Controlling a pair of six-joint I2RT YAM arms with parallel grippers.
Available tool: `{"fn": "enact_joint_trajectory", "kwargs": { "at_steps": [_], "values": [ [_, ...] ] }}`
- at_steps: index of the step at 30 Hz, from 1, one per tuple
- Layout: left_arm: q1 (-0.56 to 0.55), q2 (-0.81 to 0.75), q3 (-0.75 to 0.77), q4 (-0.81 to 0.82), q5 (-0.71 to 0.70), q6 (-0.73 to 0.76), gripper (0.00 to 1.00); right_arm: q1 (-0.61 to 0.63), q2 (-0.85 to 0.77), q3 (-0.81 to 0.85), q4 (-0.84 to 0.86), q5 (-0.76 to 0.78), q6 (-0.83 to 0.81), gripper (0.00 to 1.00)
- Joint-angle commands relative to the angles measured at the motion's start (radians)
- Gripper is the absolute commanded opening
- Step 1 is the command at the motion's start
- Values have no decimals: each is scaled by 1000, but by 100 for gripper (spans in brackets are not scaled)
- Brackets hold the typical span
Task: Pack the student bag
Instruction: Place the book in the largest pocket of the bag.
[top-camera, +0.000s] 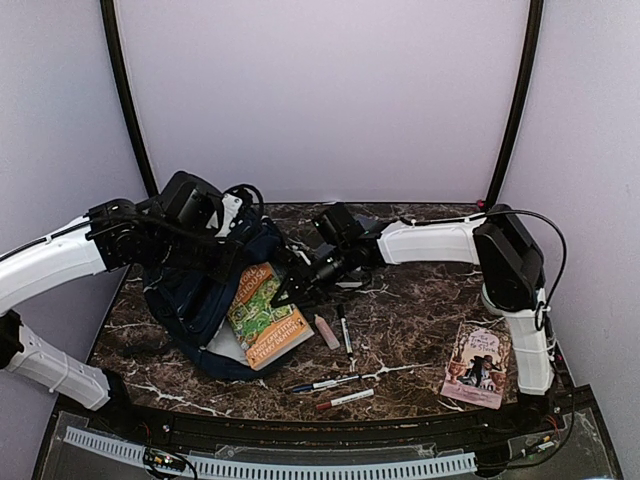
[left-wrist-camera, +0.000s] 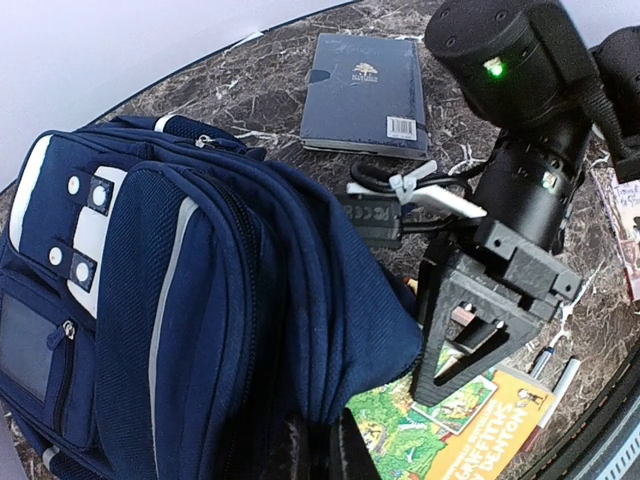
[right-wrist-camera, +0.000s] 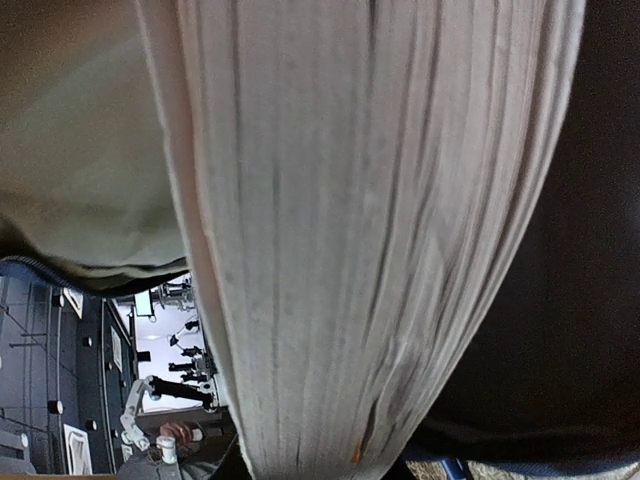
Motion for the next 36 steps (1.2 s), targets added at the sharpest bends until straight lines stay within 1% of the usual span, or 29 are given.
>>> {"fn": "enact_joint_trajectory", "kwargs": {
  "at_steps": [1, 5, 11, 14, 16, 18, 20, 21, 23, 27, 29, 32, 36],
  "values": [
    [-8, -80, 6, 179, -21, -17, 0, 28, 45, 64, 138, -31, 118, 0],
    [-8, -83, 14, 184, -10, -4, 0, 29, 99, 136, 207, -4, 170, 0],
    [-8, -82, 21, 168, 11, 12, 0, 28, 196, 205, 478, 37, 354, 0],
    [-8, -81, 27, 156, 17, 12, 0, 22, 266, 283, 477, 70, 365, 0],
    [-8, -79, 28, 150, 22, 15, 0, 19, 295, 301, 468, 101, 344, 0],
    [-8, -79, 27, 145, 20, 13, 0, 21, 310, 306, 416, 130, 308, 1],
    [-8, -81, 25, 140, 12, 9, 0, 17, 308, 280, 392, 149, 302, 7],
    [-8, -84, 22, 141, 9, 6, 0, 15, 302, 253, 392, 154, 304, 13],
    [-8, -98, 6, 145, -2, 1, 0, 13, 279, 222, 389, 163, 294, 20],
    [-8, -126, -26, 147, -16, -12, 0, 12, 231, 199, 337, 190, 241, 37],
    [-8, -138, -40, 138, -25, -14, 0, 11, 204, 181, 316, 207, 220, 47],
    [-8, -158, -54, 123, -45, -15, 0, 15, 149, 163, 230, 268, 125, 54],
    [-8, -183, -76, 115, -65, -13, 0, 18, 75, 140, 108, 372, -10, 59]
  ]
}}
